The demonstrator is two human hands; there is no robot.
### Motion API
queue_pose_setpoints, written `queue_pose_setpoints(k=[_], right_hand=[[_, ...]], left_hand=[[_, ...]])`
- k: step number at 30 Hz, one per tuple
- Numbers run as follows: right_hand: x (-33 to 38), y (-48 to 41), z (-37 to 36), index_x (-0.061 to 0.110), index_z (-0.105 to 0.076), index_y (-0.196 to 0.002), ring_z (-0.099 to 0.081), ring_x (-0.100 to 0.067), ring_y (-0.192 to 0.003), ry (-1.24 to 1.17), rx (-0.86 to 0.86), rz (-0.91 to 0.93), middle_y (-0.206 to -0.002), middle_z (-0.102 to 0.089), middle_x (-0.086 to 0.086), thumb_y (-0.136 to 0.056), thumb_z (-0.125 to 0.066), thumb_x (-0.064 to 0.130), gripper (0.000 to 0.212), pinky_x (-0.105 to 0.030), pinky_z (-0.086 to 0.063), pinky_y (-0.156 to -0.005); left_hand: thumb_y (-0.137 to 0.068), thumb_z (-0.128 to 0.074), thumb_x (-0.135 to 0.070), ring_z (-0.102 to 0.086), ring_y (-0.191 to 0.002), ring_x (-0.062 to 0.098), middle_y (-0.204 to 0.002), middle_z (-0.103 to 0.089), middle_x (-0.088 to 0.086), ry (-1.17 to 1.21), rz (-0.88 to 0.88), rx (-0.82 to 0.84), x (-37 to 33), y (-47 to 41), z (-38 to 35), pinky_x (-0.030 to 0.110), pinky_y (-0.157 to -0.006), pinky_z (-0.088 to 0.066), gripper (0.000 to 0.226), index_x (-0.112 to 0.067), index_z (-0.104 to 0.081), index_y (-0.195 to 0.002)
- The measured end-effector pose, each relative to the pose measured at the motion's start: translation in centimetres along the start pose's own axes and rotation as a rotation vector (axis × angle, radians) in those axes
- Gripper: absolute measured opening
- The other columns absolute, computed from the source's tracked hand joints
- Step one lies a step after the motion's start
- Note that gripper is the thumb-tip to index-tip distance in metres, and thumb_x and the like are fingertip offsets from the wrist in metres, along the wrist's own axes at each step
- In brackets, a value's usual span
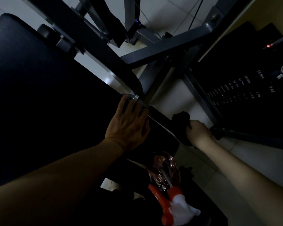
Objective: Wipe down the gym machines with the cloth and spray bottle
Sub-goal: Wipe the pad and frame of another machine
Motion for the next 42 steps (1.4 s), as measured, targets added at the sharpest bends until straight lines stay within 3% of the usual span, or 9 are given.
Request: queue_pose_setpoints(k=[7,12,17,21,24,29,35,40,42], right_hand=[[0.0,2.2,-3.4,0.017,-0.064,-0.113,-0.067,-0.013,-0.091,-0.625,0.334,0.068,-0.097,-0.071,0.001,-0.098,-0.056,0.016,0.017,-0.022,-0.048,-0.074],[-0.2,0.7,-4.1,0.014,-0.059,-0.079,-0.057,-0.013,-0.067,-0.398,0.307,0.003,-0.074,-0.062,-0.003,-0.101,-0.053,0.016,0.024,-0.024,-0.043,-0.061],[-0.7,0.0,-4.2,0.008,-0.054,-0.074,-0.050,-0.015,-0.056,-0.365,0.350,-0.005,-0.064,-0.051,-0.005,-0.104,-0.045,0.017,0.032,-0.026,-0.035,-0.056],[-1.8,-0.3,-4.9,0.010,-0.060,-0.114,-0.060,-0.020,-0.085,-0.429,0.398,-0.166,-0.107,-0.063,-0.008,-0.109,-0.034,0.022,0.029,-0.026,-0.045,-0.066],[-1.1,-1.0,-4.7,-0.004,-0.058,-0.118,-0.061,-0.032,-0.104,-0.259,0.361,-0.143,-0.126,-0.060,-0.018,-0.105,-0.033,0.007,0.030,-0.025,-0.041,-0.074],[2.4,-2.3,-1.2,0.003,-0.057,-0.087,-0.062,-0.030,-0.081,-0.184,0.142,0.079,-0.087,-0.062,-0.018,-0.102,-0.040,0.012,0.024,-0.031,-0.044,-0.066],[10.2,-0.5,-1.0,0.028,-0.066,-0.105,-0.068,-0.004,-0.088,-0.381,0.235,0.417,-0.095,-0.072,0.005,-0.100,-0.056,0.035,0.014,-0.025,-0.053,-0.079],[12.3,-2.4,-3.4,0.024,-0.067,-0.077,-0.064,0.001,-0.063,-0.425,0.285,0.319,-0.067,-0.069,0.010,-0.091,-0.064,0.050,0.030,-0.024,-0.048,-0.065],[12.0,-3.7,-4.0,0.014,-0.071,-0.087,-0.068,-0.011,-0.077,-0.447,0.281,0.217,-0.079,-0.073,0.001,-0.094,-0.054,0.059,0.049,-0.025,-0.049,-0.069]], left_hand=[[-0.099,-0.042,-0.035,-0.052,-0.120,0.045,-0.118,-0.064,0.022,-0.001,-0.005,0.001,0.0,0.0,0.0,0.059,-0.117,-0.024,0.043,-0.003,-0.065,-0.115],[-0.100,-0.042,-0.033,-0.053,-0.118,0.045,-0.116,-0.064,0.023,0.008,-0.003,-0.023,-0.1,0.1,0.2,0.060,-0.116,-0.027,0.042,-0.002,-0.066,-0.113],[-0.099,-0.041,-0.033,-0.054,-0.118,0.045,-0.114,-0.065,0.023,0.014,-0.001,-0.037,-0.1,0.0,0.3,0.059,-0.115,-0.028,0.041,-0.002,-0.067,-0.111],[-0.100,-0.039,-0.033,-0.054,-0.119,0.045,-0.115,-0.065,0.022,0.013,0.002,-0.022,-0.1,0.0,0.2,0.059,-0.116,-0.027,0.043,-0.003,-0.066,-0.112],[-0.099,-0.041,-0.035,-0.052,-0.121,0.045,-0.118,-0.065,0.022,0.009,0.004,-0.010,0.0,0.0,-0.1,0.059,-0.117,-0.025,0.043,-0.004,-0.066,-0.114],[-0.100,-0.041,-0.035,-0.053,-0.121,0.045,-0.118,-0.064,0.023,0.009,-0.001,-0.012,0.0,0.0,0.1,0.059,-0.117,-0.024,0.043,-0.003,-0.065,-0.114],[-0.101,-0.036,-0.037,-0.051,-0.122,0.045,-0.122,-0.063,0.023,-0.025,0.005,0.015,-0.1,0.0,0.0,0.059,-0.117,-0.025,0.047,-0.003,-0.064,-0.117],[-0.100,-0.038,-0.037,-0.052,-0.120,0.044,-0.122,-0.063,0.022,-0.023,0.002,0.011,-0.1,0.0,0.0,0.059,-0.118,-0.024,0.046,-0.004,-0.064,-0.119],[-0.100,-0.039,-0.036,-0.053,-0.118,0.045,-0.119,-0.064,0.022,-0.014,-0.001,-0.005,-0.1,0.1,0.2,0.059,-0.117,-0.026,0.045,-0.004,-0.066,-0.116]])
Point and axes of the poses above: each hand's wrist, its own y-axis away from the middle knuckle, its own z-axis out of the back of the hand, x = y × z, the point moved 9 cm from there along -y, towards the middle knuckle
